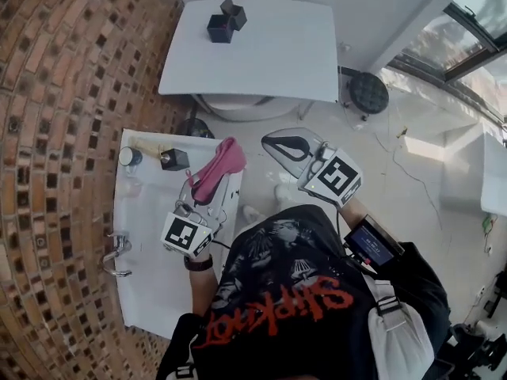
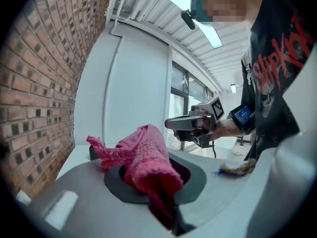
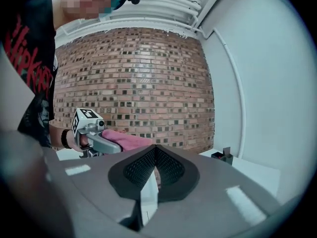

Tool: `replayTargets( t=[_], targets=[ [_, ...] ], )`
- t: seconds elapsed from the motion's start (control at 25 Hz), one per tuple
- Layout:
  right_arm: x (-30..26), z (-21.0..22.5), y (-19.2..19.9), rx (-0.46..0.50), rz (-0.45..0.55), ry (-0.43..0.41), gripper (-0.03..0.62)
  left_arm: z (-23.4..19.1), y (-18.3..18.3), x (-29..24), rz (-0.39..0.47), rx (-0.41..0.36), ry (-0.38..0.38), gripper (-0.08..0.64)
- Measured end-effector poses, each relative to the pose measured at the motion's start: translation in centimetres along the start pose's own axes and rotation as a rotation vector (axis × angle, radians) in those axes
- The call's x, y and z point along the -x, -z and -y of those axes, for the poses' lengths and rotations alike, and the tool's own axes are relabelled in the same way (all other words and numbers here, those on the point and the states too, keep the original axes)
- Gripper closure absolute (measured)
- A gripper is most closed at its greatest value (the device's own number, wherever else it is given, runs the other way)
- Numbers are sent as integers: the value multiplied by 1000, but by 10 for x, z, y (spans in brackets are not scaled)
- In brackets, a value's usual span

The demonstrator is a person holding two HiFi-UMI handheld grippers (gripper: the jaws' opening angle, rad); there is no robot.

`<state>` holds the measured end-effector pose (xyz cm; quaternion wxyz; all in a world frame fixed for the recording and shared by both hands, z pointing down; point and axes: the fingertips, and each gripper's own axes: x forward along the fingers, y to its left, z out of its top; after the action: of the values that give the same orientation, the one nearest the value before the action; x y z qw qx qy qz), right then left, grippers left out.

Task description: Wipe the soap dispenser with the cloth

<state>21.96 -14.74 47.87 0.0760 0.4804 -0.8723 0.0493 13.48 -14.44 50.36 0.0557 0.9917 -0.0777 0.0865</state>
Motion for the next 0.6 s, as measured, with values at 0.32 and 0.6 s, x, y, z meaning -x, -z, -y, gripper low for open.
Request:
replayTargets(
  t=[0.32, 0.6],
  targets=[
    [61, 30, -5, -54, 64, 37, 592, 33, -33, -59, 45, -7, -25, 509],
    [69, 16, 10, -101, 74, -73, 592, 69, -25, -63, 22, 38, -101, 509]
  ],
)
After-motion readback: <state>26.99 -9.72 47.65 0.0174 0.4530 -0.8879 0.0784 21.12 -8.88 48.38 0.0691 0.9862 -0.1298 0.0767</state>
